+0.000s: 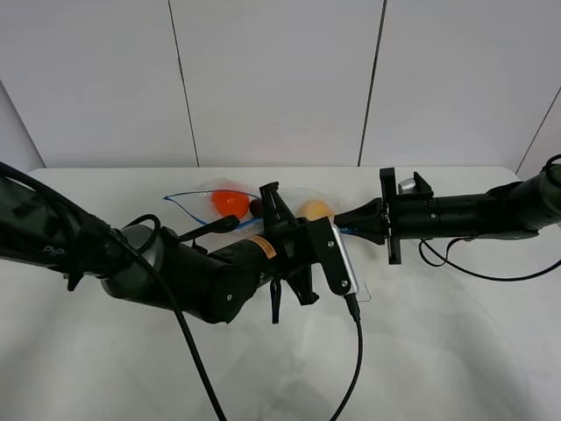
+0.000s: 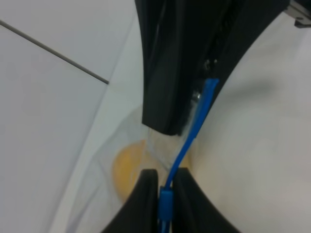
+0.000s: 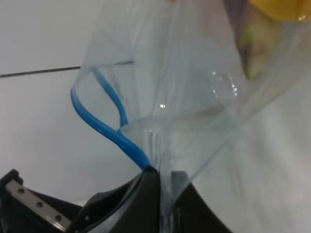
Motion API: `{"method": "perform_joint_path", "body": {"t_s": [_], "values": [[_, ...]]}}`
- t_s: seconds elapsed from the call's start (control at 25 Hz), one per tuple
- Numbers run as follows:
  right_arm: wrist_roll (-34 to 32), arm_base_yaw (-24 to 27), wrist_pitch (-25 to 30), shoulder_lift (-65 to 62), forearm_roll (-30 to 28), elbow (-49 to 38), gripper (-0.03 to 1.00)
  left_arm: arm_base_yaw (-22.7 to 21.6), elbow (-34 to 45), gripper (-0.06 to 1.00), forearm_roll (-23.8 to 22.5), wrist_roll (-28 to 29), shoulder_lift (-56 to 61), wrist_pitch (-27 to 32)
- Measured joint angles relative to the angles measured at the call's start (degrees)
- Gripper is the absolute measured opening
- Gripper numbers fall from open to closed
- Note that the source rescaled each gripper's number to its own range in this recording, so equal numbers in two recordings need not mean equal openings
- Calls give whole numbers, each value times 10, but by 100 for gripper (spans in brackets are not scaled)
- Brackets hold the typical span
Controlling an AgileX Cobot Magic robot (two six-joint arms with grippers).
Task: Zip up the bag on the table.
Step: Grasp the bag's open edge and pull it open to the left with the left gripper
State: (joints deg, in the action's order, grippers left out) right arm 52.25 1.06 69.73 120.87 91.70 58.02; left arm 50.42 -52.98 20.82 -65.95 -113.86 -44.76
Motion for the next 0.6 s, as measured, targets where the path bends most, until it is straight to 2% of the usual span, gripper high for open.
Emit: {"method": "perform_joint_path", "body": {"t_s": [0.28,0.6], "values": [[-1,0,5,0,3,0,0,-4,12,0,17,-73,12,-12],[-1,0,16,0,8,0,0,-45,52,0,12,-81,53,-22]]}}
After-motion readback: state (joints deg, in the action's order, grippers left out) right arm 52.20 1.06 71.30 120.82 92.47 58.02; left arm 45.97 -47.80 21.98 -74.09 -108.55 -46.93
